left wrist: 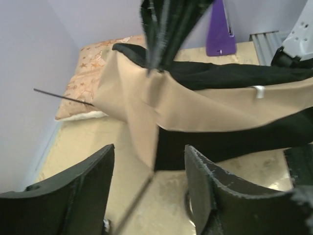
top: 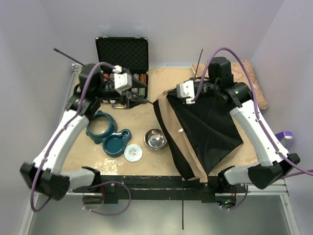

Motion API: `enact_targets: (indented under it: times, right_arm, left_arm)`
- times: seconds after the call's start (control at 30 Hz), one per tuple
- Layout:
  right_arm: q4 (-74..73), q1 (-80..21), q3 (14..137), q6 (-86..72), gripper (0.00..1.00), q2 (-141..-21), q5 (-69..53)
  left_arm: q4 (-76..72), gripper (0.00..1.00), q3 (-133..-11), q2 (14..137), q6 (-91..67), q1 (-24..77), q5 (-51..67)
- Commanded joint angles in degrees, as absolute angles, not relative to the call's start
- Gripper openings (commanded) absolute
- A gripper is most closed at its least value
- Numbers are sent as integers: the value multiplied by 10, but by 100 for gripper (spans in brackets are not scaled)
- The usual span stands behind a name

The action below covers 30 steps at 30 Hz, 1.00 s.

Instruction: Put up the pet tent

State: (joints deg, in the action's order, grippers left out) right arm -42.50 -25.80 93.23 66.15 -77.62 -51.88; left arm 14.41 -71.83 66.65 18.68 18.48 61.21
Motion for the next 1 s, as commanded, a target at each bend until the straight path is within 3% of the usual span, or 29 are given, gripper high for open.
enact_targets:
  times: [0.0,0.17,0.63,0.8,0.97]
  right_arm:
    - [-446,-279,948,740,0,-766,-516]
    - [-425,-293,931,749,0,-751,-512]
    - [-424,-312,925,782,0,-751,-491]
    - [-454,-313,926,822,0,-746,-479]
    - [-462,-316,918,841,0,-739,-483]
  left_arm:
    - [156,59,-808,753,277,212,627]
    - [231,54,-874,813,347,247,639]
    - [256,52,-860,826,372,294,682]
    - [380,61,-880,818,473,294,681]
    - [329,60,-884,820,410,295,672]
